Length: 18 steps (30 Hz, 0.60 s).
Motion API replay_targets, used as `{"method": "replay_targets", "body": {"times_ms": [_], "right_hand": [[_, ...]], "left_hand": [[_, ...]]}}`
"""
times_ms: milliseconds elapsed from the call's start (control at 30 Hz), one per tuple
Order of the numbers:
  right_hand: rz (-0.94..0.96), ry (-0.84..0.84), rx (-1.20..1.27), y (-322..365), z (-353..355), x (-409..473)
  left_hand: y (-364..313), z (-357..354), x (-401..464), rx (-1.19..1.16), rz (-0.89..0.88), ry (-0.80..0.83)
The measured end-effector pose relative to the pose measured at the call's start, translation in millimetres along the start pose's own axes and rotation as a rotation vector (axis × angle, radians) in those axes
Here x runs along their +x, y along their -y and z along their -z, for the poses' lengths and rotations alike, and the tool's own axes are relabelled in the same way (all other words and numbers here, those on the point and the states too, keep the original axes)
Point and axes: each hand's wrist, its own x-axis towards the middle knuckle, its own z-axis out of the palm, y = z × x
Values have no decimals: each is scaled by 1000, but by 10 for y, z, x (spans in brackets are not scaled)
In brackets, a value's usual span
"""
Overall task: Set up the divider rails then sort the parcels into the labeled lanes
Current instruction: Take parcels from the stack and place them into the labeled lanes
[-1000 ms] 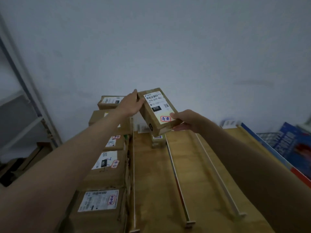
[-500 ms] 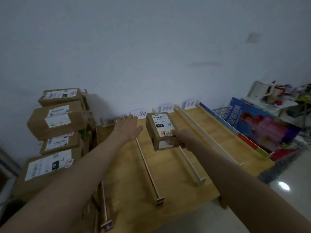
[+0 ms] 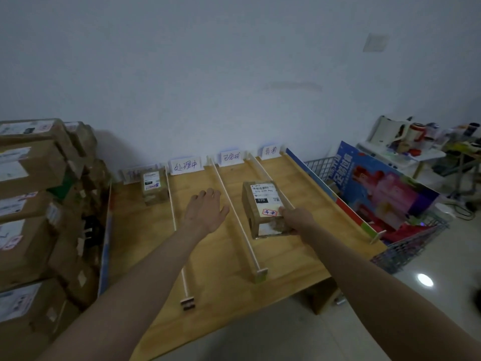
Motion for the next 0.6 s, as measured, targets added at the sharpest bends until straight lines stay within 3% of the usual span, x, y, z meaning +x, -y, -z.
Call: {"method": "replay_targets", "body": {"times_ms": [300,600], "right_hand": [[-40,-32,-48,-499,725,584],[-77,-39,-52,-604,1030,1432]], "left_hand": [[-859,-213,321,0,-10,59],[-1397,-584,1290,-43,-57,106]]}}
